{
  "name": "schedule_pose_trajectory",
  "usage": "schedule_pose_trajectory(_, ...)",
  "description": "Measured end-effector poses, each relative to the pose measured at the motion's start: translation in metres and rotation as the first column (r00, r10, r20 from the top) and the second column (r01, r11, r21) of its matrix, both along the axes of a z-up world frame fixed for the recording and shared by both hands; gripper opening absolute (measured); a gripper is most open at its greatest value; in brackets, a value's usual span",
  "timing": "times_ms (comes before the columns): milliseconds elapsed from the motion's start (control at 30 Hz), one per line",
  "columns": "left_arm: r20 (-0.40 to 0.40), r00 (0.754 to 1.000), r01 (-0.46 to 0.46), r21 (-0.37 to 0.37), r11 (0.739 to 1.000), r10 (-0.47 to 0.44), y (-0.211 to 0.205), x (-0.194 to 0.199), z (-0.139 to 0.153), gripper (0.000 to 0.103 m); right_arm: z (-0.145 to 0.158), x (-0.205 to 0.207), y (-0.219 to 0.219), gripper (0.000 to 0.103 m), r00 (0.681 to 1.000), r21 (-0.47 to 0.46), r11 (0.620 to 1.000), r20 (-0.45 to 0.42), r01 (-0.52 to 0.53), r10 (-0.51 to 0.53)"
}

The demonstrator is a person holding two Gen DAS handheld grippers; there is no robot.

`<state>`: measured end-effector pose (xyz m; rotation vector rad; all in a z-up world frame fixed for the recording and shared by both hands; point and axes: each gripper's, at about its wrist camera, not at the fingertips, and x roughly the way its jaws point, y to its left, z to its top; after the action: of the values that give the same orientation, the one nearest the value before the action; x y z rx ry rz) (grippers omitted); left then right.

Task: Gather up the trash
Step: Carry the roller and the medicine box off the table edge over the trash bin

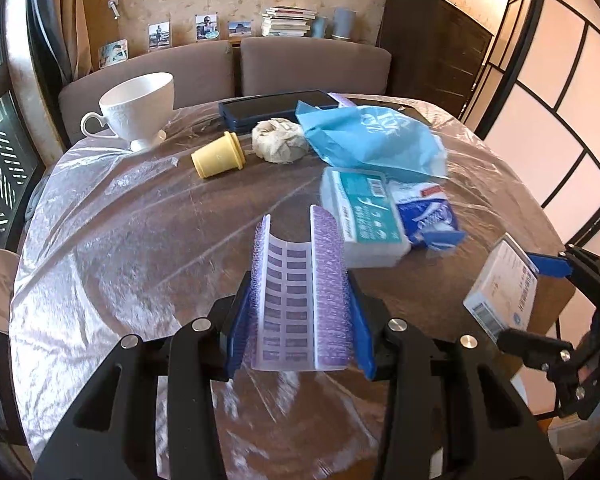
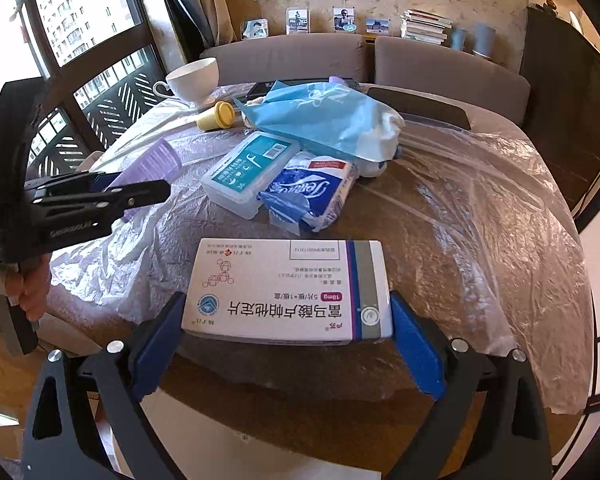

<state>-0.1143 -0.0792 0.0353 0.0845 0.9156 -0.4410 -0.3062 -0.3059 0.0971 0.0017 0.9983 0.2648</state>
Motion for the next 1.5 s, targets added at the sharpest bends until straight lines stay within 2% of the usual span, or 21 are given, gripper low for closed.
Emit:
schedule_pose_trajectory(400, -0.015, 1.0, 0.011, -0.014, 1.0, -0.011, -0.009, -0.034, 0.002, 0.045, -0.003, -0.015, -0.018, 0.094, 0.999, 0.032, 0.999, -0.035, 0.007, -0.006)
schedule_pose_trajectory(1033, -0.044, 0.999, 0.029, -0.016, 0.999, -0.03, -0.009, -0.076, 0.002, 0.045, 0.006, -0.043, -0.018, 0.094, 0.996, 0.052, 0.997, -0.053, -0.066, 0.068)
schedule_pose_trajectory(1300, -0.056, 0.997, 0.055, -0.021, 0.998, -0.056, -0.013, -0.098, 0.004, 0.045, 0.009, -0.058, -0.022, 0.094, 0.994, 0.058, 0.995, -0.061, -0.083, 0.086)
schedule_pose_trajectory(1500, -0.057, 0.994, 0.097, 0.003, 0.995, -0.097, -0.018, -0.115, 0.006, 0.045, 0.013, -0.072, -0.023, 0.094, 0.992, 0.058, 0.993, -0.066, -0.103, 0.107)
